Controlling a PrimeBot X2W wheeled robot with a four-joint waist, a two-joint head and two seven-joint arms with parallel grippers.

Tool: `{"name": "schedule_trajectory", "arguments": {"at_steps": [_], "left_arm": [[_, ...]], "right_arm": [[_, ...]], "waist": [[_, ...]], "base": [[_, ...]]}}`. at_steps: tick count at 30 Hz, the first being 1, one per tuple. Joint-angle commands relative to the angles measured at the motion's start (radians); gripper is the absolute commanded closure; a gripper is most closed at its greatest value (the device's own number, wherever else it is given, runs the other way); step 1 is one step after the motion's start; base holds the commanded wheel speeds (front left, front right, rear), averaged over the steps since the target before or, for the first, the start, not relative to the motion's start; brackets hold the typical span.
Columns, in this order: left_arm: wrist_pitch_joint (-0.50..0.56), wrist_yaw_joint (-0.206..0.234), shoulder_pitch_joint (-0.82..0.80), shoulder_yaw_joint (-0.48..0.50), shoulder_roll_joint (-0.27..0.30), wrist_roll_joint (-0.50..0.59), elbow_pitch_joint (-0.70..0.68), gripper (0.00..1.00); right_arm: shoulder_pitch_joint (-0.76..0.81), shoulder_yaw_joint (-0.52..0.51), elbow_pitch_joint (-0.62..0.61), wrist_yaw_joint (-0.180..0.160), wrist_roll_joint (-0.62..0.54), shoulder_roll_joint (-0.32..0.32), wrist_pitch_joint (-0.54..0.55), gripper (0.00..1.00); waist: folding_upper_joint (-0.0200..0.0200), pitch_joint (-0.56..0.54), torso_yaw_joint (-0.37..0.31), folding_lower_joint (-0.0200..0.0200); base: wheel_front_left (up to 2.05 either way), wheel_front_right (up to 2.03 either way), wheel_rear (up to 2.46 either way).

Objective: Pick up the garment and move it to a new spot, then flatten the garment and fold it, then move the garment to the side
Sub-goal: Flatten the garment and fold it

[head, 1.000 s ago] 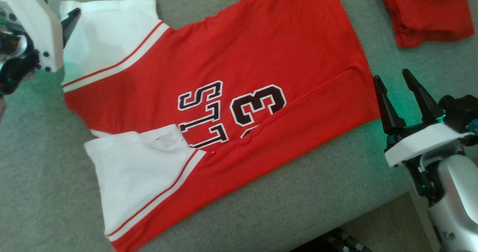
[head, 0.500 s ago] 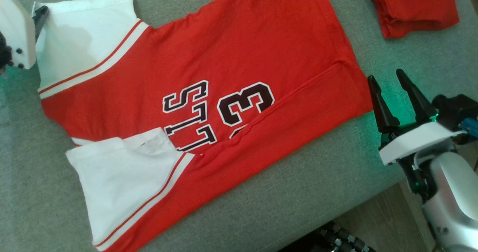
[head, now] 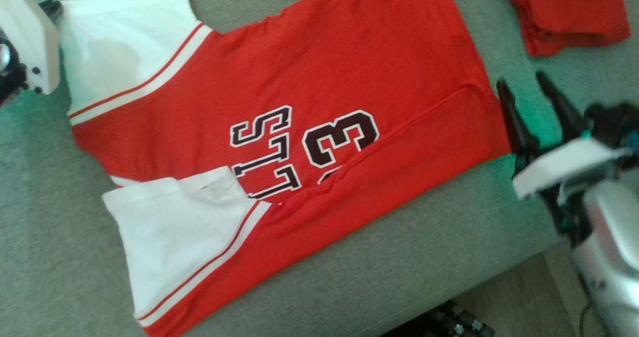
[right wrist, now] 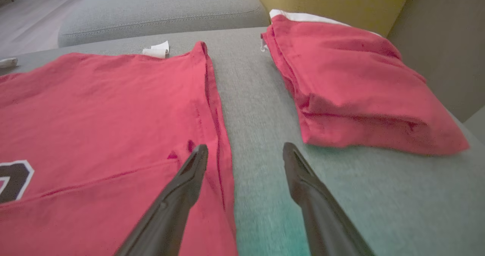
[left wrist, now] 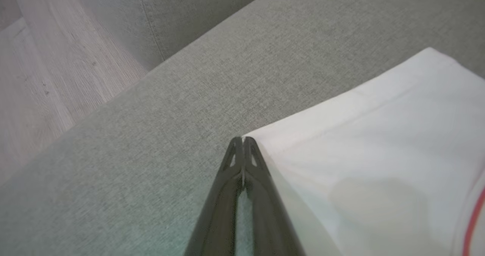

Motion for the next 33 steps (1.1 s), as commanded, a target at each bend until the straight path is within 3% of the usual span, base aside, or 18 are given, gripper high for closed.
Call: {"name": "schedule_trajectory", "arguments": {"at_steps": [1,9,15,25,33], "left_arm": [[-0.014,-0.003,-0.053,0.037,0.048,0.009,-0.031,1.00],[-0.064,-0.006,-0.092,-0.010,0.041,0.024,-0.081,1.00],[-0.074,-0.007,-0.128,-0.067,0.050,0.020,-0.143,1.00],[-0.082,-0.007,-0.179,-0.140,0.054,0.004,-0.206,1.00],[-0.093,-0.007,-0.203,-0.175,0.053,-0.007,-0.212,1.00]], "right_arm": [[-0.036,0.012,-0.030,-0.001,0.004,-0.033,0.016,0.00],[-0.272,0.049,0.040,-0.001,-0.011,-0.021,0.307,0.00],[-0.432,0.092,0.163,-0.001,-0.025,-0.004,0.423,0.00],[-0.588,0.095,0.372,-0.001,-0.028,0.057,0.408,0.00],[-0.648,0.105,0.487,-0.001,-0.021,0.069,0.373,0.00]], "waist": [[0.0000,-0.005,0.010,0.0000],[0.0000,-0.013,0.065,0.0000],[0.0000,-0.001,0.108,0.0000],[0.0000,0.021,0.151,0.0000],[0.0000,0.027,0.166,0.0000]], "base": [[0.00,0.00,0.00],[0.00,0.00,0.00],[0.00,0.00,0.00],[0.00,0.00,0.00],[0.00,0.00,0.00]]}}
